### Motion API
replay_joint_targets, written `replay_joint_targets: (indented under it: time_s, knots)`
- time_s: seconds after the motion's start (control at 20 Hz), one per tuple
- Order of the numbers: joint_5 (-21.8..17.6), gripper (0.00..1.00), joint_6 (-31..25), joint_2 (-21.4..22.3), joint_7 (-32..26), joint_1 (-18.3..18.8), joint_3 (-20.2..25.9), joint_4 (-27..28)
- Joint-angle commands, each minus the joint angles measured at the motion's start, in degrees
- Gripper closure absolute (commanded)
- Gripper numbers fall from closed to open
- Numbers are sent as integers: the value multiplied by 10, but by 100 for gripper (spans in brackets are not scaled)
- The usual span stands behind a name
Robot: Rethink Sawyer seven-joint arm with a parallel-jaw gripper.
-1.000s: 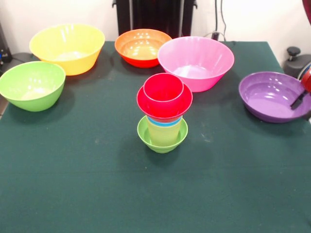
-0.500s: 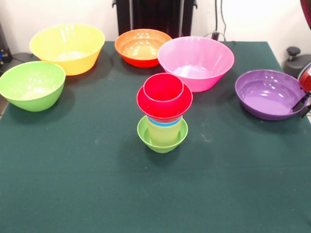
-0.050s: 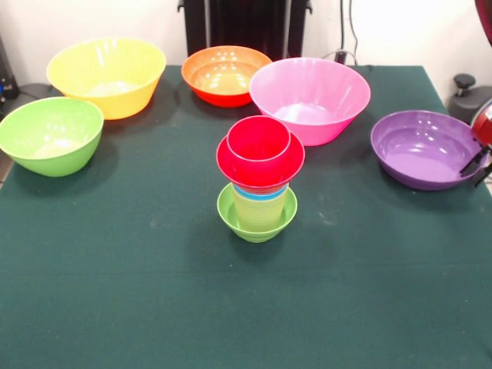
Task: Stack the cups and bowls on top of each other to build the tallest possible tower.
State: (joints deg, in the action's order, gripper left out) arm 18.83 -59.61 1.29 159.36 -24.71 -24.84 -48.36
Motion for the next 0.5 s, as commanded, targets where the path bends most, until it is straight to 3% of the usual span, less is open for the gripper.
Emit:
replay_joint_targets:
  time_s: [0.05,0.5]
  knots:
    - [-12,100,-53,-17,85,13,13,8]
    - [-20,100,-143,13,48,27,-13,37]
